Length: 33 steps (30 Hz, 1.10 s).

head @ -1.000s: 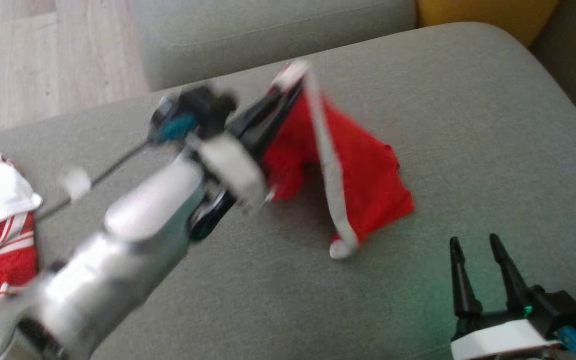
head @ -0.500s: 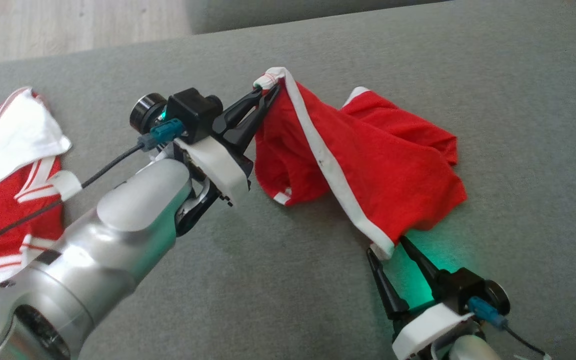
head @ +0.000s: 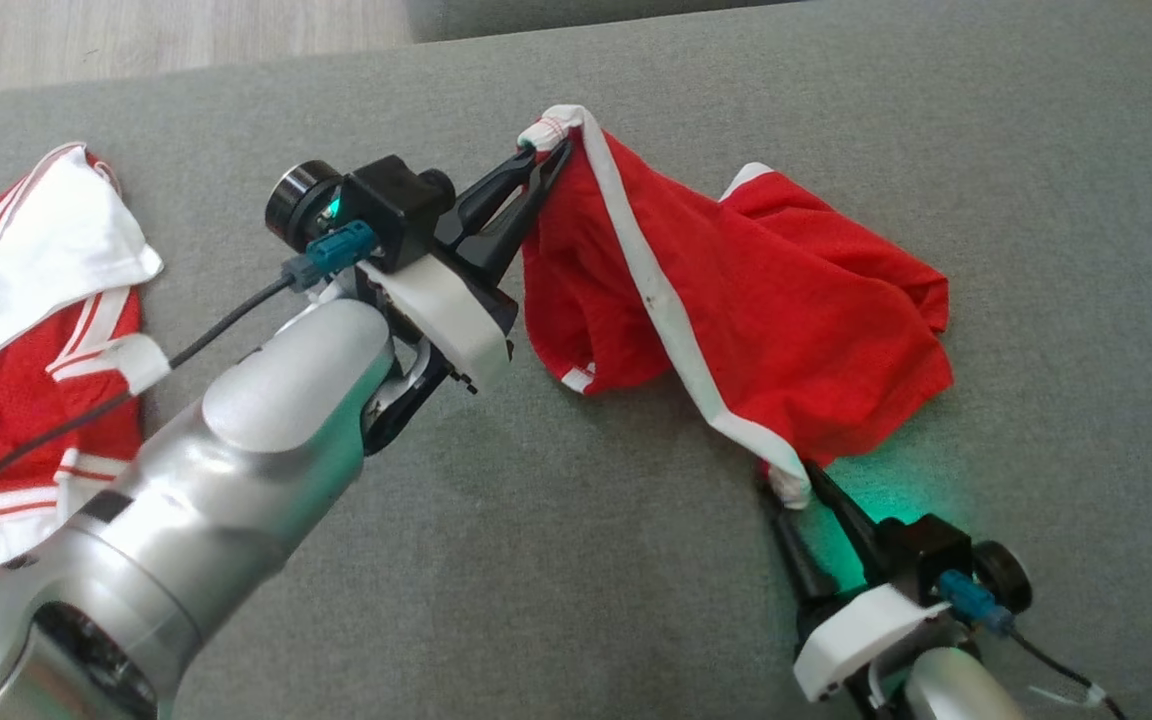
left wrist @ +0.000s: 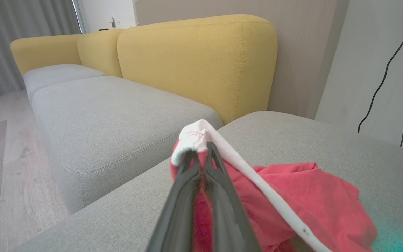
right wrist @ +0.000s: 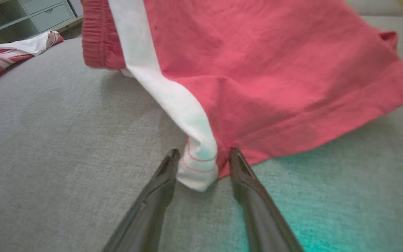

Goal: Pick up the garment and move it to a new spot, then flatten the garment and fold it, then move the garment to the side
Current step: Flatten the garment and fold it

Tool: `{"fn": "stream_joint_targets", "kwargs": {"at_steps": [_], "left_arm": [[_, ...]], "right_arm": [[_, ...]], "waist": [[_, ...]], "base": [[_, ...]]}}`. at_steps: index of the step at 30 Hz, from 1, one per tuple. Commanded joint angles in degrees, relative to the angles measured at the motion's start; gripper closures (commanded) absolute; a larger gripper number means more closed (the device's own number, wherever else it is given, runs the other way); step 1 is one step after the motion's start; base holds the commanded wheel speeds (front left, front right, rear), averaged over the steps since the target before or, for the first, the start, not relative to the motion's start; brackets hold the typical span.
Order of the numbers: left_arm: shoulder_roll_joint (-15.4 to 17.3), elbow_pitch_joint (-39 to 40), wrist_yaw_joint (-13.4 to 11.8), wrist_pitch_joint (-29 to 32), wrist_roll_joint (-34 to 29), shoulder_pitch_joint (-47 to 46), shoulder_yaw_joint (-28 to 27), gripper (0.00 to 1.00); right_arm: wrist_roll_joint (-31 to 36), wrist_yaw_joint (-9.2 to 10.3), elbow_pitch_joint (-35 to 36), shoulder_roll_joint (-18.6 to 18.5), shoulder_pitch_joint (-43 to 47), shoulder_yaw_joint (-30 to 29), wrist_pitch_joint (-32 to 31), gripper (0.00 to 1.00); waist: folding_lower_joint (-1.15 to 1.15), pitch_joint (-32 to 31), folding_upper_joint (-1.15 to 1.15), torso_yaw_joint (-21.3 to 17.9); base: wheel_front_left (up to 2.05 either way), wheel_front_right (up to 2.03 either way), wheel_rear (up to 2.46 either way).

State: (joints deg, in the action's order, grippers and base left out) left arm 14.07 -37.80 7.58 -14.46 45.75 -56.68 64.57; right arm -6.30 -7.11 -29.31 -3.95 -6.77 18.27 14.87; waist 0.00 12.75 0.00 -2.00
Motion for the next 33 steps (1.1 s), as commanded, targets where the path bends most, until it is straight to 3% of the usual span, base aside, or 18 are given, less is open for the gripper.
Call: {"fn": "stream_joint_targets", "kwargs": {"at_steps": [1,7,12,18,21,26,30,33], "left_arm": [[1.3,1.1,-0.1,-0.5,-0.6,-3.5,-2.6,1.00],[2.1,1.3,-0.1,-0.5,-1.4,-2.8,-3.5,1.00],[4.6,5.3,-0.1,-0.5,-1.4,-2.0,-4.3,1.00],[9.7,11.8,-0.1,-0.5,-1.4,-6.0,-5.4,1.00],[10.8,12.6,-0.1,-0.5,-2.1,-10.6,-6.0,1.00],[9.1,10.9,-0.1,-0.5,-6.4,-20.7,-11.0,1.00],[6.8,11.6,-0.1,-0.5,-11.7,-25.8,-18.8,1.00],[5.6,14.8,-0.1,-0.5,-15.6,-25.4,-24.5,1.00]], "right_arm": [[1.2,-0.37,2.0,0.5,-0.2,0.3,0.1,1.00],[4.8,-0.37,5.0,0.6,1.2,-2.5,0.1,1.00],[10.3,-0.37,15.4,-1.2,2.6,-8.2,0.1,1.00],[13.5,-0.37,27.1,-8.1,-5.5,-16.1,0.1,1.00],[12.3,-0.37,24.9,-13.3,-16.1,-16.8,0.1,1.00],[9.0,-0.37,14.7,-20.3,-36.8,-14.3,0.1,1.00],[9.1,-0.37,11.8,-22.8,-49.3,-14.0,0.1,1.00],[9.7,-0.37,13.1,-23.8,-52.8,-14.9,0.1,1.00]], "waist": [[0.00,-0.2,0.00,-0.2],[0.00,-1.6,0.00,-0.8],[0.00,-3.9,0.00,-1.9],[0.00,-2.7,0.00,-3.4],[0.00,0.3,0.00,-3.6],[0.00,6.8,0.00,-3.4],[0.00,10.4,0.00,-3.6],[0.00,11.1,0.00,-3.6]], "base": [[0.00,0.00,0.00],[0.00,0.00,0.00],[0.00,0.00,0.00],[0.00,0.00,0.00],[0.00,0.00,0.00],[0.00,0.00,0.00],[0.00,0.00,0.00],[0.00,0.00,0.00]]}}
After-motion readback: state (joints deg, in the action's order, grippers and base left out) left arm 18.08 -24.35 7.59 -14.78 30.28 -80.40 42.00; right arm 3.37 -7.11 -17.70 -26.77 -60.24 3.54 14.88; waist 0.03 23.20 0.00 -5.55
